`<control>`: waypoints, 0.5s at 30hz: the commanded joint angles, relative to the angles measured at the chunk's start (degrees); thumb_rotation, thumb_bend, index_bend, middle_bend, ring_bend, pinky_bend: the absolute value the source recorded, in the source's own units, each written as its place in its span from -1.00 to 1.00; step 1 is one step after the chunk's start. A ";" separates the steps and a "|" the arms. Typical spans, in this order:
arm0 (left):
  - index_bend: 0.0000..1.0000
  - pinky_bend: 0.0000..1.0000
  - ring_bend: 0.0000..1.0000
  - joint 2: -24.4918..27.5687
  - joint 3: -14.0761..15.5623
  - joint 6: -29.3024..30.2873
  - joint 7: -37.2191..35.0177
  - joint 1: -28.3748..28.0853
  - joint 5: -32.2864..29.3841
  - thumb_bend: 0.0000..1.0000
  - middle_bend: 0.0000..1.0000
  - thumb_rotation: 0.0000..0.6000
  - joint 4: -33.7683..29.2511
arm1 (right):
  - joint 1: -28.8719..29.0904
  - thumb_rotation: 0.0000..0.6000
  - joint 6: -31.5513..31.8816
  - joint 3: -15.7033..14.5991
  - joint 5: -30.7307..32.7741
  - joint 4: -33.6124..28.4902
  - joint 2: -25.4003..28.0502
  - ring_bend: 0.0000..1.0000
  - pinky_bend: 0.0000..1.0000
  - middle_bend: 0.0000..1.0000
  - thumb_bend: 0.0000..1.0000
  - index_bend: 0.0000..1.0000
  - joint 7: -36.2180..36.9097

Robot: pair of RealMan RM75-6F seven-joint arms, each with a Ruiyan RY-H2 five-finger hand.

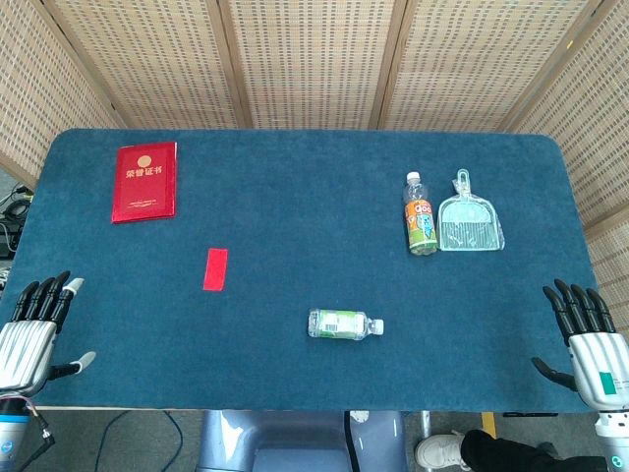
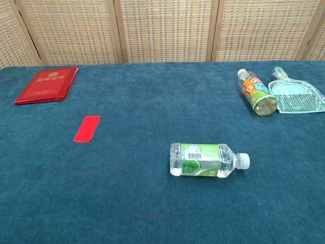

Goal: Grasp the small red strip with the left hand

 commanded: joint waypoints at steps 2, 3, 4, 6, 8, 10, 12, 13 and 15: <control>-1.00 -1.00 -1.00 0.06 0.01 -0.28 -0.31 -0.09 -0.18 -1.00 -1.00 1.00 0.06 | -0.02 1.00 0.02 0.05 0.11 0.08 -0.10 -1.00 -1.00 -1.00 -1.00 -1.00 -0.04; -1.00 -1.00 -1.00 0.03 -0.02 -0.39 -0.37 -0.15 -0.27 -1.00 -1.00 1.00 0.15 | -0.02 1.00 0.02 0.04 0.10 0.10 -0.12 -1.00 -1.00 -1.00 -1.00 -1.00 -0.04; -1.00 -1.00 -1.00 -0.02 -0.11 -0.61 -0.46 -0.26 -0.51 -1.00 -1.00 1.00 0.30 | -0.04 1.00 0.03 0.02 0.10 0.07 -0.13 -1.00 -1.00 -1.00 -1.00 -1.00 -0.06; -1.00 -1.00 -1.00 -0.13 -0.24 -1.08 -0.50 -0.49 -1.01 -1.00 -1.00 1.00 0.50 | -0.07 1.00 0.02 0.02 0.18 -0.01 -0.15 -1.00 -1.00 -1.00 -1.00 -1.00 -0.12; -1.00 -1.00 -1.00 -0.38 -0.47 -2.08 -0.53 -1.01 -1.79 -1.00 -1.00 1.00 0.89 | -0.10 1.00 0.00 0.05 0.33 -0.18 -0.16 -1.00 -1.00 -1.00 -1.00 -1.00 -0.26; -1.00 -1.00 -1.00 -0.93 -1.04 -3.79 -0.57 -2.12 -2.82 -1.00 -1.00 1.00 1.84 | -0.10 1.00 0.04 0.05 0.28 -0.35 -0.16 -1.00 -1.00 -1.00 -1.00 -1.00 -0.38; -1.00 -1.00 -1.00 -2.14 -2.29 -6.20 -0.59 -3.95 -4.59 -1.00 -1.00 1.00 3.69 | -0.06 1.00 0.06 0.02 0.12 -0.47 -0.17 -1.00 -1.00 -1.00 -1.00 -1.00 -0.50; -1.00 -1.00 -1.00 -2.73 -2.92 -7.29 -0.59 -4.78 -5.56 -1.00 -1.00 1.00 4.49 | -0.04 1.00 0.02 0.03 0.15 -0.50 -0.18 -1.00 -1.00 -1.00 -1.00 -1.00 -0.51; -1.00 -1.00 -1.00 -4.70 -4.99 -11.20 -0.83 -7.67 -8.84 -1.00 -1.00 1.00 6.92 | 0.08 1.00 -0.40 0.13 0.60 -0.43 -0.22 -1.00 -1.00 -1.00 -1.00 -1.00 -0.44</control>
